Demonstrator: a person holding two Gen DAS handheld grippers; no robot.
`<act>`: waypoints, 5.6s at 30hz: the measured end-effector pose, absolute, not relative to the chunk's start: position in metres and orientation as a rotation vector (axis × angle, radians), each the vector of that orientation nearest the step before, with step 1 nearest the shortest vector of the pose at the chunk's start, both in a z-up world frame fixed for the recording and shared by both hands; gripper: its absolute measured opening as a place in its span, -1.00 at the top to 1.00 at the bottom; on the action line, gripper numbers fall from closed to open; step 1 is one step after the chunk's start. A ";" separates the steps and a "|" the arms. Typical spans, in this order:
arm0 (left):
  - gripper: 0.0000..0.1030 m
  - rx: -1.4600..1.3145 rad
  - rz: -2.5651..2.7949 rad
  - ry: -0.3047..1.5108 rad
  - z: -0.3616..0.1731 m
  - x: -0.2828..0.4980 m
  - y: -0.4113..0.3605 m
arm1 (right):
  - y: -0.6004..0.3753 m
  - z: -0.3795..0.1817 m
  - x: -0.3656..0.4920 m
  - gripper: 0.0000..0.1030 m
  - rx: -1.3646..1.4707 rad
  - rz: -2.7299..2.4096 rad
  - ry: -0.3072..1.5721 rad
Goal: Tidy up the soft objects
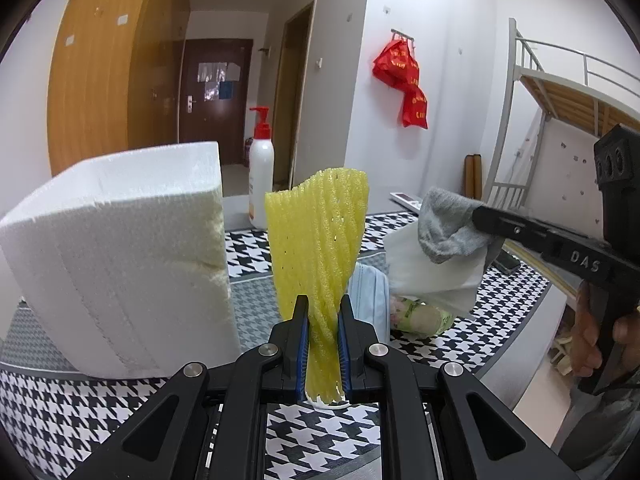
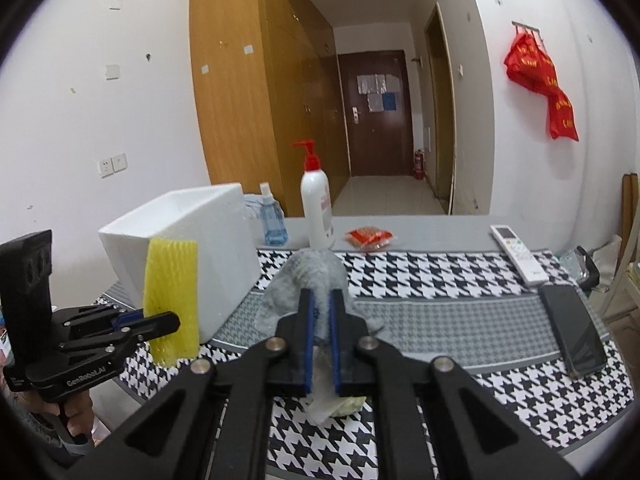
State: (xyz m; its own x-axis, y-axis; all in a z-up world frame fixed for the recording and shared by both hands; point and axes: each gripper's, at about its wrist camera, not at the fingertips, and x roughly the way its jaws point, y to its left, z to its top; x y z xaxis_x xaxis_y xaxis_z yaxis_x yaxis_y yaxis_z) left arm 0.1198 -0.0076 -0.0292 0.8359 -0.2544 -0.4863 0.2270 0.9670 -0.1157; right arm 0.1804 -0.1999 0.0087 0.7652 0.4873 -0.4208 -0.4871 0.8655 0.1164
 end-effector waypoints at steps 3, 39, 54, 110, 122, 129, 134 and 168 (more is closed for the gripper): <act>0.73 -0.050 -0.249 0.511 -0.026 0.117 -0.008 | -0.201 0.017 0.177 0.81 0.001 0.533 0.432; 0.73 -0.044 -0.261 0.514 -0.032 0.110 -0.004 | -0.215 0.019 0.156 0.81 0.063 0.586 0.433; 0.73 -0.040 -0.255 0.508 -0.033 0.105 -0.003 | -0.202 -0.004 0.176 0.80 0.034 0.583 0.529; 0.73 -0.032 -0.233 0.452 0.008 0.101 0.000 | -0.200 0.029 0.159 0.86 0.054 0.695 0.445; 0.73 -0.022 -0.220 0.404 0.033 0.101 0.006 | -0.191 0.057 0.168 0.86 0.055 0.711 0.381; 0.73 -0.010 -0.197 0.378 0.047 0.105 0.011 | -0.185 0.069 0.179 0.86 0.074 0.730 0.366; 0.73 0.005 -0.172 0.358 0.059 0.111 0.014 | -0.177 0.078 0.181 0.86 0.072 0.735 0.342; 0.73 0.008 0.069 0.375 0.076 0.146 0.072 | -0.109 0.112 0.213 0.86 0.009 0.877 0.299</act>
